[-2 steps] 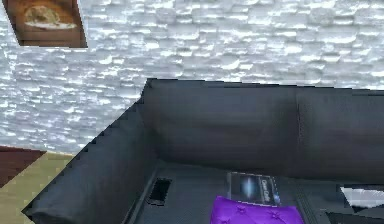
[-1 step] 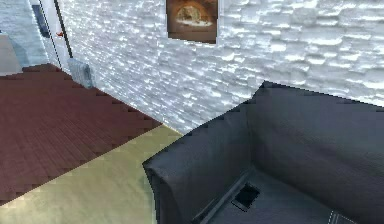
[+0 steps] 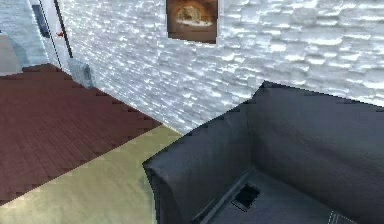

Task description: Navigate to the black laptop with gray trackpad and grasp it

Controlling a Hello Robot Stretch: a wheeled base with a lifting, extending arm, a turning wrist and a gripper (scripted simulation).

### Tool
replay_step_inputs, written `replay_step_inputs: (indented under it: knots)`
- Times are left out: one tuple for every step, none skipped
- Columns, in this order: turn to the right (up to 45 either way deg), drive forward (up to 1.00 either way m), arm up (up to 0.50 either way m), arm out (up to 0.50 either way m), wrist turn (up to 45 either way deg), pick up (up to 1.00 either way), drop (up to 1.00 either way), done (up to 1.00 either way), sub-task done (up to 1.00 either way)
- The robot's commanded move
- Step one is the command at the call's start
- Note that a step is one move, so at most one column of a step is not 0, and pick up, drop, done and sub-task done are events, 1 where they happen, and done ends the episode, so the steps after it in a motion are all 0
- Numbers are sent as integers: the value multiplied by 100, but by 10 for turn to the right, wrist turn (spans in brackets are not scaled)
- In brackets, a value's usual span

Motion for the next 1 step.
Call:
replay_step_inputs:
  knots:
    - [0, 0, 12, 0, 0, 0, 0, 0, 0]
